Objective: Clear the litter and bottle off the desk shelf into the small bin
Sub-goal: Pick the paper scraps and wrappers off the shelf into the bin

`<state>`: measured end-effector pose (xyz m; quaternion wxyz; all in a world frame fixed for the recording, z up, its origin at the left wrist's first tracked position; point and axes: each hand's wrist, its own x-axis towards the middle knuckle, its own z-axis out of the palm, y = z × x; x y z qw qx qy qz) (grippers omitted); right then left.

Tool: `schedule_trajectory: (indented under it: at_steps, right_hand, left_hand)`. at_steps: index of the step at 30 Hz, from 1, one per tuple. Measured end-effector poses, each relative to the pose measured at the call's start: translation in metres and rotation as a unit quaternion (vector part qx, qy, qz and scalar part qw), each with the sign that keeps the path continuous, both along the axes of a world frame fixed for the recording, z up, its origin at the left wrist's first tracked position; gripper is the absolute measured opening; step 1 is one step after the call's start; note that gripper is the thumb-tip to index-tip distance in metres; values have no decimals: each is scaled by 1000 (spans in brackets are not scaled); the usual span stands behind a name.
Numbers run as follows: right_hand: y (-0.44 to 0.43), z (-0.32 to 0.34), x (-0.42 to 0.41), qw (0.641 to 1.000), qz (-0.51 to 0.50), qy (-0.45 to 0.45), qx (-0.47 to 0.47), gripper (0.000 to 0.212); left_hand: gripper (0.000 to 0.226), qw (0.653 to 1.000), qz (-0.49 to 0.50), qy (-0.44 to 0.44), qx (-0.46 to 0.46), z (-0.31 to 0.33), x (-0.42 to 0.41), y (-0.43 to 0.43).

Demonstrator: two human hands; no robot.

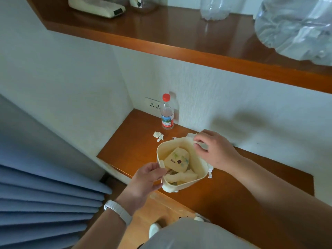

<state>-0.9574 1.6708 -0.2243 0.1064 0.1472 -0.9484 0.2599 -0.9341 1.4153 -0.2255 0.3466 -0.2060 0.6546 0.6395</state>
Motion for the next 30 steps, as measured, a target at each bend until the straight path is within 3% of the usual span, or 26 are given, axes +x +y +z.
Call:
schedule_trajectory:
  at_steps: [6,11,14,21,30]
  right_hand:
    - [45,-51,14,986,-105,-129,-2,26]
    - [64,-111,22,964,-97,-242,56,40]
    - [63,-137,25,959,-72,-254,102,49]
    - [55,-166,18,955,-56,-228,179,45]
    - [49,-159,10,947,-70,-253,183,26]
  left_hand:
    - [22,999,38,0,-15,1,-3,0]
    - [19,998,60,3,-25,1,-5,2]
    - [14,996,84,11,-19,5,-3,7]
    - [17,994,104,14,-10,7,5,9]
    - [17,991,126,19,-28,9,17,10]
